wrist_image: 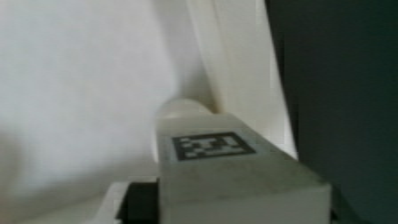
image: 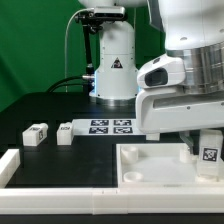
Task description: Assemble one leg
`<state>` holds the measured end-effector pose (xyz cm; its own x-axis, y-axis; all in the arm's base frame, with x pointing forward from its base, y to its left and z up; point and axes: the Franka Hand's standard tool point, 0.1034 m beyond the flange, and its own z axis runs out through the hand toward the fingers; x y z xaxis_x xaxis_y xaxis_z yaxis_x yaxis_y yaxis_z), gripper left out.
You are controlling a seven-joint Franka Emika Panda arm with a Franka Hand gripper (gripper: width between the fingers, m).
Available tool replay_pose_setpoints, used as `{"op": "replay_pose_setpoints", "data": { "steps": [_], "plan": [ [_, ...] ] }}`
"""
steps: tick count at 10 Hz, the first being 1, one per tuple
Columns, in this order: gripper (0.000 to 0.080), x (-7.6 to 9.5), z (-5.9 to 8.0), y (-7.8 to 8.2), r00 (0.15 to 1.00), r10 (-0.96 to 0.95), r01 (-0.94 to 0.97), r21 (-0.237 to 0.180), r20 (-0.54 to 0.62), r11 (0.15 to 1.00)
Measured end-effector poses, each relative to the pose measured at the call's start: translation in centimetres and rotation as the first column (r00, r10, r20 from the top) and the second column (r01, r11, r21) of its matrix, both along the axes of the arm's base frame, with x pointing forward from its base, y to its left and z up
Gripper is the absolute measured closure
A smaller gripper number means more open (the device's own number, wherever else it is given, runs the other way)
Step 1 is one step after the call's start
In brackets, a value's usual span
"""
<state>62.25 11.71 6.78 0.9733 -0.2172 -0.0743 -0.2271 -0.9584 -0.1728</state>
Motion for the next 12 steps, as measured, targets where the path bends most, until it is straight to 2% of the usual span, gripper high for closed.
{"op": "replay_pose_setpoints", "data": {
  "steps": [3, 5, 6, 8, 11, 12],
  "plan": [
    [0.0506, -0.01, -0.02, 0.02, 0.999, -0.048, 0.048, -0.001, -0.009, 0.999],
    [0.0506, 0.05, -0.07, 0.11, 0.960, -0.277, 0.277, -0.003, -0.036, 0.961],
    [0.0506, 0.02, -0.08, 0.25, 0.892, -0.447, 0.447, -0.021, -0.067, 0.894],
    [0.0506, 0.26, -0.17, 0.18, 0.738, -0.667, 0.666, -0.047, -0.107, 0.744],
    [0.0506, 0.58, 0.02, 0.21, 0.446, -0.883, 0.881, -0.099, -0.148, 0.462],
    [0.0506, 0.56, -0.02, 0.25, 0.394, -0.906, 0.905, -0.108, -0.155, 0.412]
  ]
}}
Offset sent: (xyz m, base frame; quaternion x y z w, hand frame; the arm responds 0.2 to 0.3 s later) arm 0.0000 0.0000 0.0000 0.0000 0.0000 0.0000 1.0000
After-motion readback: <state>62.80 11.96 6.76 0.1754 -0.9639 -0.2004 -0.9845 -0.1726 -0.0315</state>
